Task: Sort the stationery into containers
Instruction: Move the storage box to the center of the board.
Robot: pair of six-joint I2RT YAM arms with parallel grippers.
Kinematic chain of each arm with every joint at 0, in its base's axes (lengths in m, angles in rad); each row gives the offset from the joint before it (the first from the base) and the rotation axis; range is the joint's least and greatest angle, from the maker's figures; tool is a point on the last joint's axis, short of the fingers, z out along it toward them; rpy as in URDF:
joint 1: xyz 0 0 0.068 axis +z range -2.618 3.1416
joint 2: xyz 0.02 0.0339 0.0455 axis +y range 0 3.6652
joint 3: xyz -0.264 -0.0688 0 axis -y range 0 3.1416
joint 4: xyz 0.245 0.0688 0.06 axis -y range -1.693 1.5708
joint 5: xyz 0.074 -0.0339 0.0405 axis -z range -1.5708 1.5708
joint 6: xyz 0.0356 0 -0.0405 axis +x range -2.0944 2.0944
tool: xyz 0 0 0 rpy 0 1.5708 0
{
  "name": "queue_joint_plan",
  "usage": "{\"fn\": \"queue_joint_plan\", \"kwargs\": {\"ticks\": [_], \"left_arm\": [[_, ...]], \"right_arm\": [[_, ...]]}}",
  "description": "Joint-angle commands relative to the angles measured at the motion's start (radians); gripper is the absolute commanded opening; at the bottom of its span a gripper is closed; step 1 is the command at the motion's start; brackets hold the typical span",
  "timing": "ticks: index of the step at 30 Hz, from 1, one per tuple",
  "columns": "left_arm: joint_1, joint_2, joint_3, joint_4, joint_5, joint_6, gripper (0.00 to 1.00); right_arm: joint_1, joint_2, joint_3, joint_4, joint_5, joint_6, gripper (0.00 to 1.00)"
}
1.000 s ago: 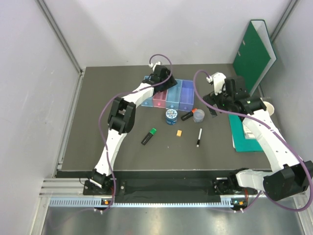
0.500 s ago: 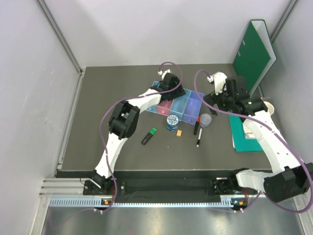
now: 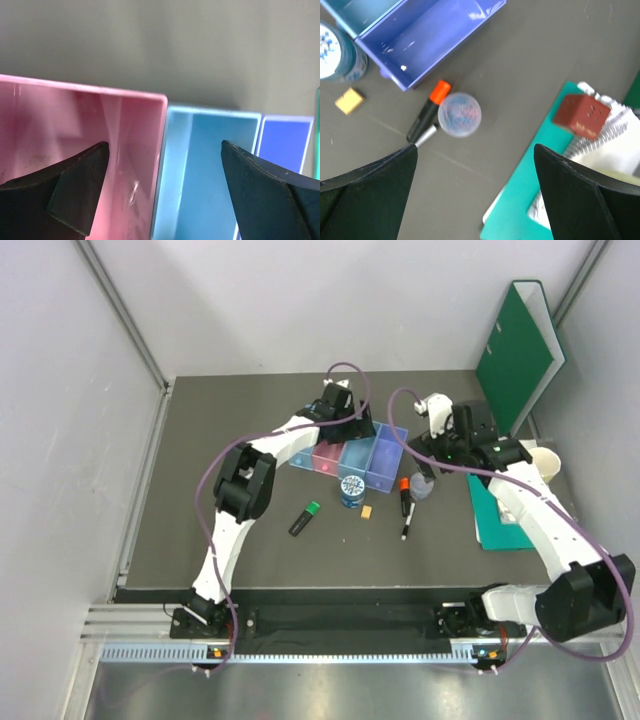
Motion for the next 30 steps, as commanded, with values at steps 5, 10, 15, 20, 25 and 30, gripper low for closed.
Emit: {"fn": "queue_joint_plan", "kwargs": {"ticks": [5,10,15,20,25,30], "left_arm": [[0.096,-0.119,-0.098,-0.131,0.152,0.168,0.99],[0.094,-0.152,-0.129,-0.051,0.330,0.145,0.99],[0.096,-0.157,-0.129,0.041,0.446,0.093,0.99],[0.091,-0.143,-0.112,0.071,0.504,0.048,0.99],[0.091,-0.148,-0.095,0.023,0.472,0.085,0.99],[0.090,-0.143,-0.084,-0.035,0.397,0.139,0.99]], "right_arm": [[0.005,0.150,0.009,0.254,-0.092,0.133,1.00],[0.005,0.285,0.101,0.262,-0.089,0.200,1.00],[0.013,0.362,0.158,0.288,-0.097,0.271,1.00],[0.022,0.414,0.207,0.320,-0.078,0.292,1.00],[0.025,0.491,0.246,0.349,-0.057,0.326,0.99],[0.028,0.541,0.273,0.359,-0.037,0.340,1.00]]}}
